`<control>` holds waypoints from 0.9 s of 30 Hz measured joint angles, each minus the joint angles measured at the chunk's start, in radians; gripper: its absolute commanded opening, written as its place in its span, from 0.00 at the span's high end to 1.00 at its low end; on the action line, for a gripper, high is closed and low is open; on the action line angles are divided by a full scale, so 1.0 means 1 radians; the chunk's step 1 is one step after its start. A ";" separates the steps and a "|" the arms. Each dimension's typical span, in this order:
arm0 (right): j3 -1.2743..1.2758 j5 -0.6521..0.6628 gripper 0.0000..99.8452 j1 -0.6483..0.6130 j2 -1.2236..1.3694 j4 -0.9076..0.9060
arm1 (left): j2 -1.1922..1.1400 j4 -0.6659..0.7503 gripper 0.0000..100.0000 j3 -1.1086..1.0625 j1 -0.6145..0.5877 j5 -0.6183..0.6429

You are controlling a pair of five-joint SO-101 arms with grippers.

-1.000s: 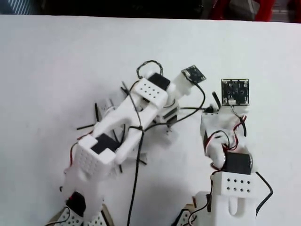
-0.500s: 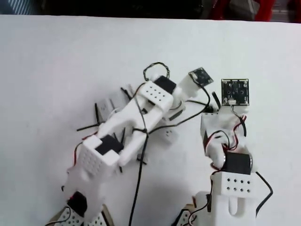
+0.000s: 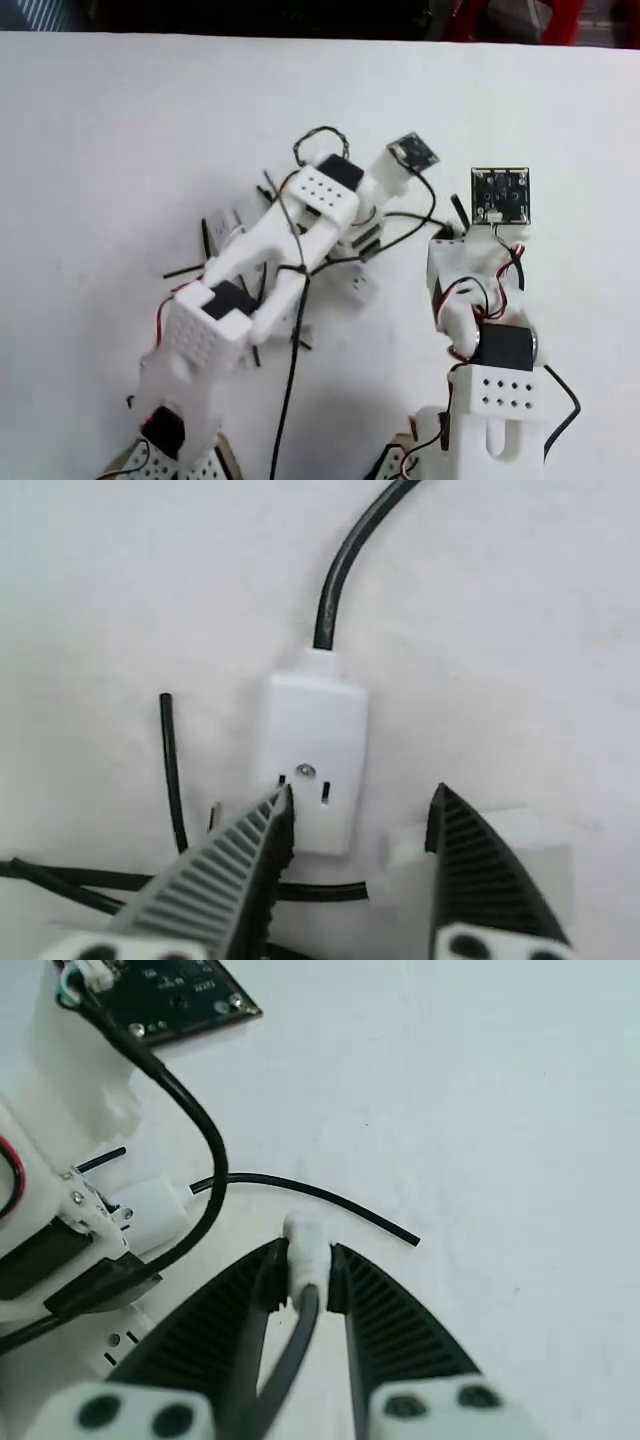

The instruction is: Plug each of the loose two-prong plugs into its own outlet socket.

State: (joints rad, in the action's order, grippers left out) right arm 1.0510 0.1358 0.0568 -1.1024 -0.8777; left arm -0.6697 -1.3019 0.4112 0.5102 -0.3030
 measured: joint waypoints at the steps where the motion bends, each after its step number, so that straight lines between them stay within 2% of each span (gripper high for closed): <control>1: 0.000 0.000 0.98 0.000 0.000 0.000 | -0.014 0.008 0.76 0.003 -0.002 0.002; 5: 0.000 0.000 0.98 0.000 0.000 0.000 | -0.057 0.018 0.77 0.040 -0.002 0.003; 13: 0.000 0.000 0.98 -0.002 0.000 0.000 | -0.199 -0.038 0.79 0.255 -0.048 0.002; 17: 0.000 0.000 0.98 -0.002 0.000 0.000 | -0.298 -0.123 0.79 0.394 -0.055 0.003; 22: 0.000 0.000 0.98 -0.002 0.000 0.000 | -0.400 -0.227 0.88 0.588 -0.055 0.003; 27: 0.000 0.000 0.98 -0.002 0.000 0.000 | -0.479 -0.318 0.89 0.772 -0.049 0.003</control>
State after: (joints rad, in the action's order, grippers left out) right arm 1.0510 0.1358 0.0552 -1.1024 -0.8777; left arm -1.1485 -1.6195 1.1830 0.4611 -0.3000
